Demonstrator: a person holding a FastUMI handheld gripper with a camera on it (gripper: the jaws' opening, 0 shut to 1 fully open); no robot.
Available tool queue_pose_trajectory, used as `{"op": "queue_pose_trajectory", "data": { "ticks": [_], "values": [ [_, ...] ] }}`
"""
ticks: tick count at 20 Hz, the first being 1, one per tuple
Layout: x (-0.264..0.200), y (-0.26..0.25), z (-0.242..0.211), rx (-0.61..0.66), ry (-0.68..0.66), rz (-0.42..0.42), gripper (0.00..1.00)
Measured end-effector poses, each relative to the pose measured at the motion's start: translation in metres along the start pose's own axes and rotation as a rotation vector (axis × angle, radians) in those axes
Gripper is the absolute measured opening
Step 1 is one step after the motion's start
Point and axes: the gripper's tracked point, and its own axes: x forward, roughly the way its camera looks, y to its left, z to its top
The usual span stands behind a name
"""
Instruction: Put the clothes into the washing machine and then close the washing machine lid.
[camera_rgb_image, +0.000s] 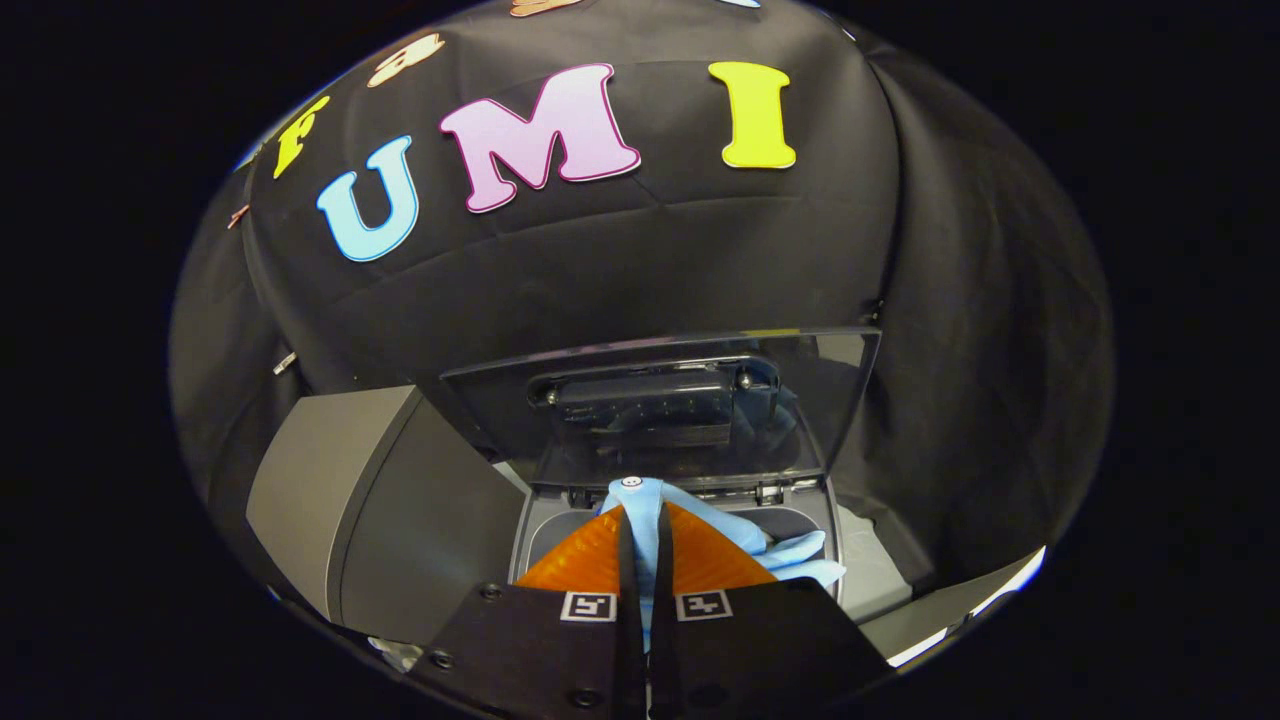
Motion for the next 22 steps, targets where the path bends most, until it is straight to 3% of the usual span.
{"op": "queue_pose_trajectory", "data": {
  "ticks": [10, 22],
  "values": [
    [0.037, -0.012, -0.042, -0.048, 0.072, -0.031, 0.07],
    [0.119, -0.039, -0.182, -0.115, 0.318, -0.099, 0.07]
  ]
}}
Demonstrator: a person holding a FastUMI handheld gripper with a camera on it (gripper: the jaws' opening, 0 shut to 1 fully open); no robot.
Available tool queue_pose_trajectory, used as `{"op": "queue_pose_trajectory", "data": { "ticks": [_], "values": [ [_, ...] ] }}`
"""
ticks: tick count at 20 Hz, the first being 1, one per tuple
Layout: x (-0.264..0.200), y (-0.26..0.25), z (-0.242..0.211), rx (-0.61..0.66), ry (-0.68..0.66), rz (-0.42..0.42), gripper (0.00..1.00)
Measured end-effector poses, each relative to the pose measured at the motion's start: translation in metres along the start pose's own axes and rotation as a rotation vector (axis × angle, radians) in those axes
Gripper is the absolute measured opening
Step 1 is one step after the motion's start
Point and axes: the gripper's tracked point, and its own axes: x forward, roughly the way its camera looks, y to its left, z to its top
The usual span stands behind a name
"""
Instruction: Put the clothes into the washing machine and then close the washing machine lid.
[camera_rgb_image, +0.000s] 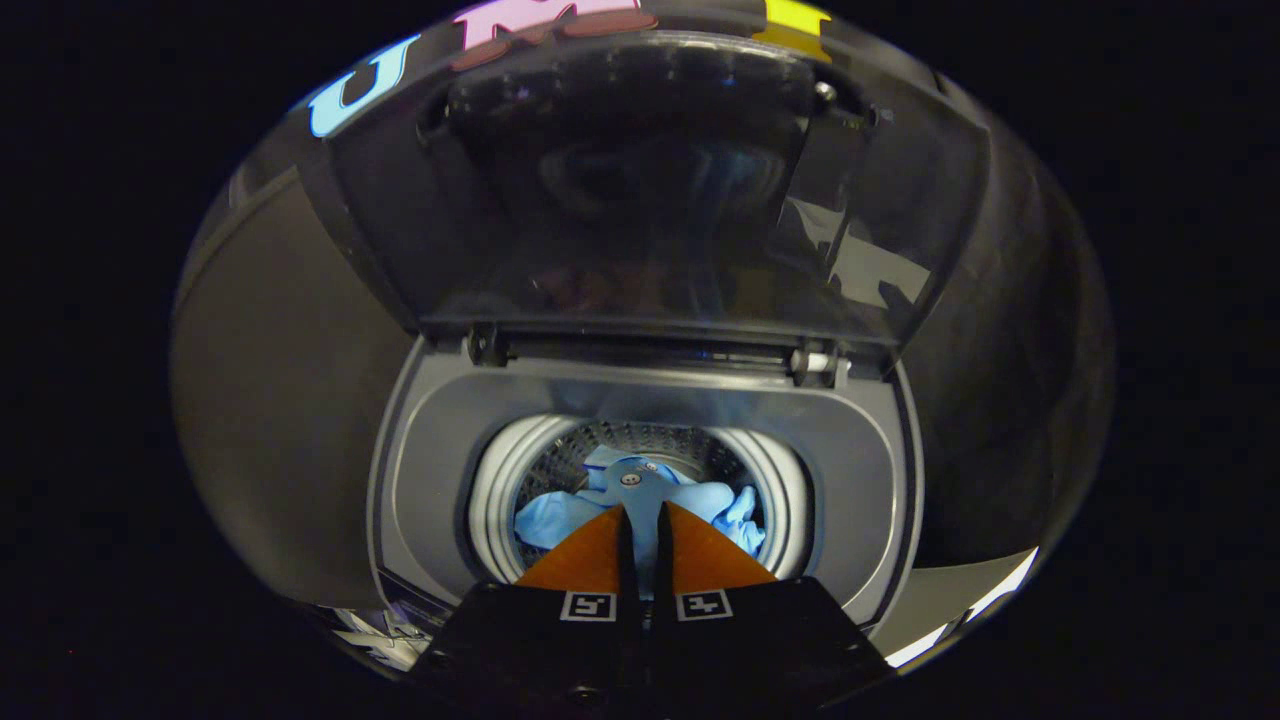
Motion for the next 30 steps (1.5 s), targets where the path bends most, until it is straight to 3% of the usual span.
{"op": "queue_pose_trajectory", "data": {
  "ticks": [11, 14, 15, 18, 21, 22, 25, 30],
  "values": [
    [0.016, 0.016, -0.009, -0.007, 0.023, 0.023, 0.07],
    [0.020, 0.016, -0.001, 0.026, -0.026, 0.046, 0.07],
    [0.022, 0.019, 0.000, 0.044, -0.045, 0.076, 0.14],
    [0.022, 0.006, -0.003, 0.044, -0.061, 0.043, 0.17],
    [0.015, 0.017, 0.004, -0.005, -0.099, 0.091, 0.13],
    [0.014, 0.030, 0.009, -0.012, -0.118, 0.156, 0.13],
    [0.008, 0.034, 0.021, -0.013, -0.152, 0.152, 0.97],
    [0.000, 0.017, 0.023, 0.033, -0.161, 0.092, 0.99]
  ]
}}
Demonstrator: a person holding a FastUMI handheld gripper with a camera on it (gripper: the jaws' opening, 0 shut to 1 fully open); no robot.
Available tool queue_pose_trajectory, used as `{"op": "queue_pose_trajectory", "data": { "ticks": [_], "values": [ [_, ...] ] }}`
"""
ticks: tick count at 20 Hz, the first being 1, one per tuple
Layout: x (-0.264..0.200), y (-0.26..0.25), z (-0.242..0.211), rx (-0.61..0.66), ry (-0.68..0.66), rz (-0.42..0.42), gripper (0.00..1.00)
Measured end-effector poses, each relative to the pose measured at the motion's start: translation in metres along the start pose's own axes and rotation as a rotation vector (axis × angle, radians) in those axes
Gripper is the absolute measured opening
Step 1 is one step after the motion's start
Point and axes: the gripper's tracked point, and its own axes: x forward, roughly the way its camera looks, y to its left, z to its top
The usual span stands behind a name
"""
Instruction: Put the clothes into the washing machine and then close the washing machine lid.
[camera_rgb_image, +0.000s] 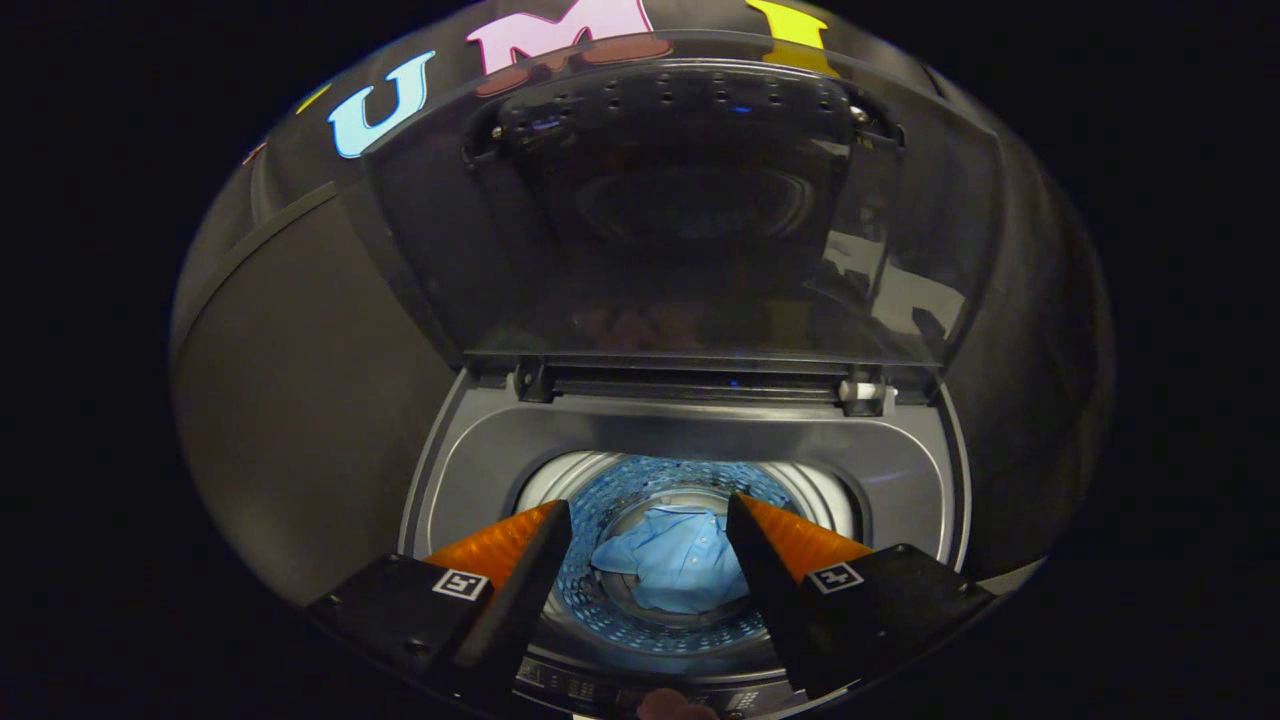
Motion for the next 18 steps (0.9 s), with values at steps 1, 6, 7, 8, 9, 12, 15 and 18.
{"op": "queue_pose_trajectory", "data": {
  "ticks": [1, 6, 7, 8, 9, 12, 15, 18],
  "values": [
    [-0.002, -0.003, 0.000, 0.009, 0.000, -0.006, 0.99],
    [-0.016, -0.021, 0.017, 0.028, -0.050, -0.065, 0.99],
    [-0.022, -0.021, 0.021, 0.032, -0.064, -0.066, 0.99],
    [-0.027, -0.018, 0.028, 0.034, -0.080, -0.064, 0.99],
    [-0.032, -0.016, 0.034, 0.033, -0.100, -0.063, 0.99],
    [-0.043, -0.011, 0.051, 0.020, -0.145, -0.069, 0.99],
    [-0.055, -0.008, 0.073, 0.026, -0.201, -0.072, 0.99],
    [-0.070, -0.002, 0.097, 0.025, -0.261, -0.057, 0.99]
  ]
}}
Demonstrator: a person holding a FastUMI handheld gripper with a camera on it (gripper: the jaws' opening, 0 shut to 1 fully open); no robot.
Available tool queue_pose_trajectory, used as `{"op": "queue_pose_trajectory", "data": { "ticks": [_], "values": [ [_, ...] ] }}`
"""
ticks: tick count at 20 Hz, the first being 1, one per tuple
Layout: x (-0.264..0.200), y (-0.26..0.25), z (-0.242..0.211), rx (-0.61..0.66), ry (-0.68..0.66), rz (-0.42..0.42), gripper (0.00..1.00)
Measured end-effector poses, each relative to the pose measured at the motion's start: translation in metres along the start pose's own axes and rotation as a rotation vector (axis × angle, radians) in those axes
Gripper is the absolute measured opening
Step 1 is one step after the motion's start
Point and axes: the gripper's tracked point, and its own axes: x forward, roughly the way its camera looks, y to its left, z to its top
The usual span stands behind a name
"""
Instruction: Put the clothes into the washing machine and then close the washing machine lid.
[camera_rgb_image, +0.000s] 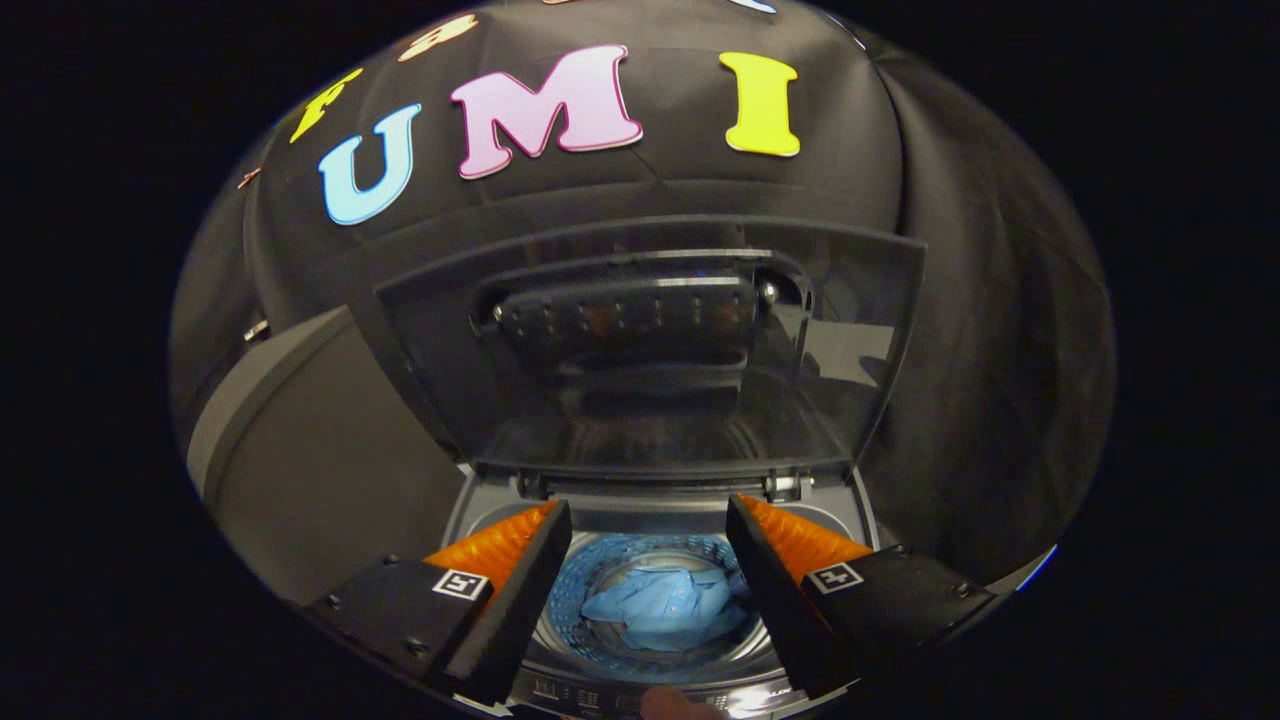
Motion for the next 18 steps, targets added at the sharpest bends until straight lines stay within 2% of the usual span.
{"op": "queue_pose_trajectory", "data": {
  "ticks": [12, 18],
  "values": [
    [-0.024, 0.020, 0.116, -0.002, -0.235, 0.041, 0.99],
    [-0.009, 0.013, 0.168, 0.049, -0.339, 0.024, 0.99]
  ]
}}
